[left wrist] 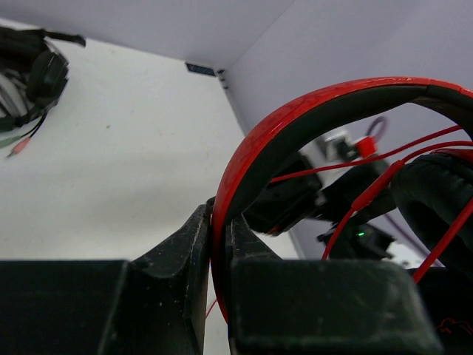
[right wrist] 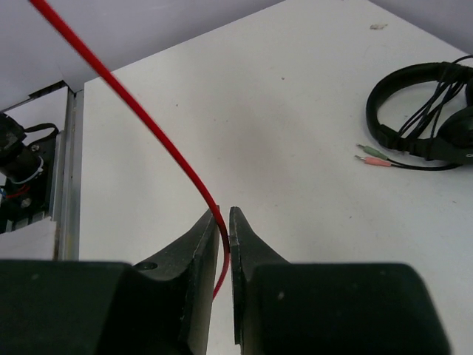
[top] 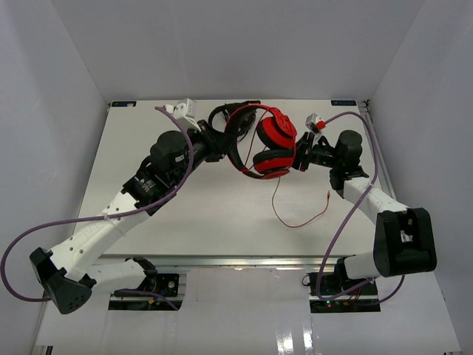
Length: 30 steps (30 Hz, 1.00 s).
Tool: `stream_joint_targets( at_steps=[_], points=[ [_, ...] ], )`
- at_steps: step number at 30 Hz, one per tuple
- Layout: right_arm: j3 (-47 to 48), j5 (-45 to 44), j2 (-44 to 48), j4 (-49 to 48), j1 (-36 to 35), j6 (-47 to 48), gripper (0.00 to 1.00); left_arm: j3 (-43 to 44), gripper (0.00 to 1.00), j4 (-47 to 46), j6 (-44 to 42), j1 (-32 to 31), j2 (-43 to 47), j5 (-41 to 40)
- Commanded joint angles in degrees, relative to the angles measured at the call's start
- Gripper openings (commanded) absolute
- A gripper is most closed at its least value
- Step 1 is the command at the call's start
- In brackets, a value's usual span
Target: Wrap the headphones
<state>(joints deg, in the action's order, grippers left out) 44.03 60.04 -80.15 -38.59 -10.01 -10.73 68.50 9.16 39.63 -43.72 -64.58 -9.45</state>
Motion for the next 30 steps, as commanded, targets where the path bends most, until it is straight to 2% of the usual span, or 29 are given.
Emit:
stream_joint_targets(
  at_steps=[1, 7, 14, 23, 30],
  points=[
    [-0.76, 0.23, -3.59, -12.58, -2.60, -6.98, 0.18, 5.41, 0.00, -6.79, 3.89, -0.22, 0.15, -1.10],
    [-1.67, 0.76, -7.92, -20.72, -5.35, -12.23, 0.21, 7.63, 0.00, -6.79, 4.63, -0.30, -1.26, -3.90],
    [-2.94, 0.70, -10.82, -22.76, -8.75, -12.70, 0.25, 10.18, 0.00, -6.69, 5.99, -0.22, -2.74, -7.24],
    [-9.76, 3.27, -10.51, -22.16, -12.30, -8.67, 0.27, 13.60, 0.00, -3.01, 11.98, -0.22, -2.46, -21.33],
    [-14.74, 4.92, -5.09, -14.22, -13.18, -1.45, 0.23, 17.04, 0.00, -2.03, 8.47, 0.72, -4.45, -33.10]
  ],
)
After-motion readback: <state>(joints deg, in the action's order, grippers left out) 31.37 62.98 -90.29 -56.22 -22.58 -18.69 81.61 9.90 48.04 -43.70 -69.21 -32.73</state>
